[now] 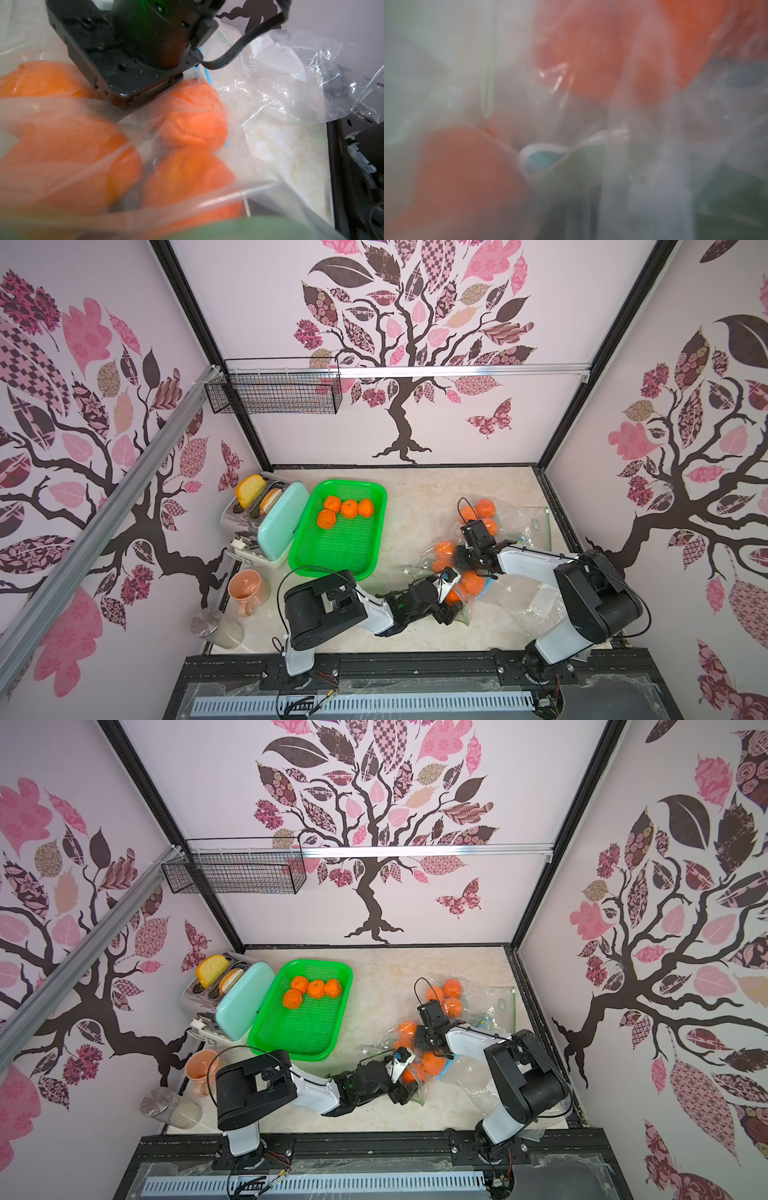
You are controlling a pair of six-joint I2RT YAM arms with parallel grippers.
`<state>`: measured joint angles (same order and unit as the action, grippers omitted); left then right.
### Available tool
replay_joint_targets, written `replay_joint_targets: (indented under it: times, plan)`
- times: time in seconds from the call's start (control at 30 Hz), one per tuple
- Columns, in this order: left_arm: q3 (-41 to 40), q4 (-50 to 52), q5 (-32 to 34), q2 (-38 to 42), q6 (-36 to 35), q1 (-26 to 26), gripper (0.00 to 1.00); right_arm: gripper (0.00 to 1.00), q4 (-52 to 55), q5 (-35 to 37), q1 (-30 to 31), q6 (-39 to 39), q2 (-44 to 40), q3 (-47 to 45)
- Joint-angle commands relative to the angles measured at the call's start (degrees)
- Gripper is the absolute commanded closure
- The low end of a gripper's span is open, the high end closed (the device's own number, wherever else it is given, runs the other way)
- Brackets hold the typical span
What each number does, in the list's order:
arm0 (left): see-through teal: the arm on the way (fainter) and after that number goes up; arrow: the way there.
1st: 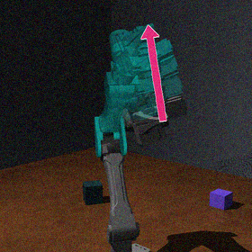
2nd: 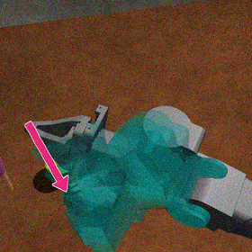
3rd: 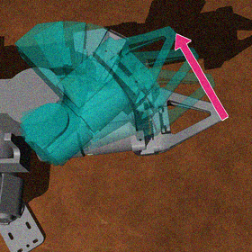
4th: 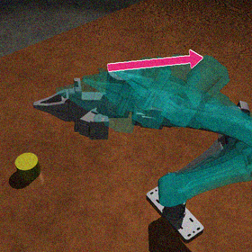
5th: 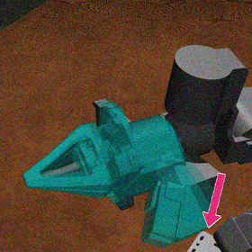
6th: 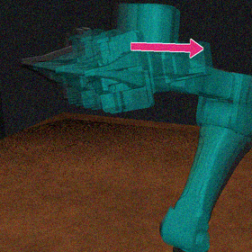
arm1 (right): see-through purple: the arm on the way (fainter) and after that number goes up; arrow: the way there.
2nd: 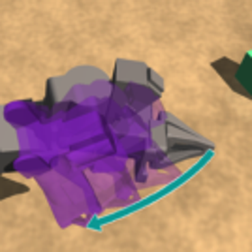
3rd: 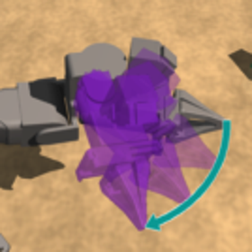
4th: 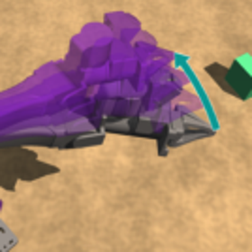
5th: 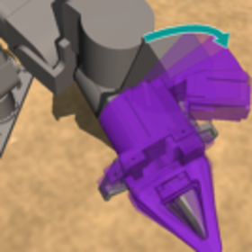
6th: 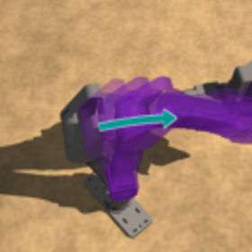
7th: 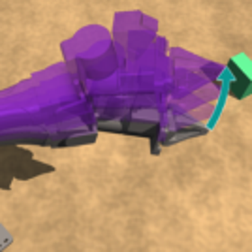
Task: Open the zip-top bag and take out the orange
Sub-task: Pick up the orange from the zipper food storage bag.
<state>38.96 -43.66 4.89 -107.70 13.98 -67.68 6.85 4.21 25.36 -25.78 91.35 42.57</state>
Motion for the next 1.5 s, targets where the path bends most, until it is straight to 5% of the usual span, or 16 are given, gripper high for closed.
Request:
replay_joint_targets:
  times: [0.0, 0.3, 0.8, 0.97, 1.17, 1.47]
  plan:
    - [-0.1, 3.3, -1.1, -0.6, 1.2, -0.3, 0.26, 0.84, 4.1, -1.3, 0.3, -0.4, 0.5, -1.4]
    - [-4.1, 6.3, -2.9, 6.0, 3.6, -0.3, 0.55, 0.84, 3.4, 0.8, 0.3, -1.3, -1.6, -2.7]
    - [-7.0, 40.3, -6.1, 27.2, 9.1, -0.3, 0.59, 0.84, 1.7, 2.0, 0.2, -2.1, -1.1, -2.6]
    - [-4.5, 54.0, -2.4, 36.1, 13.3, 0.7, 0.61, 0.84, 1.4, 1.9, 0.2, -2.1, -0.8, -2.3]
    - [-2.0, 65.5, 0.4, 47.1, 16.1, 4.7, 0.61, 0.84, 0.7, 1.2, 0.2, -2.1, -0.4, -2.4]
    - [8.0, 73.3, 9.1, 48.9, 12.5, 23.2, 0.66, 0.84, -0.3, 0.1, 0.3, -2.2, 0.4, -2.3]
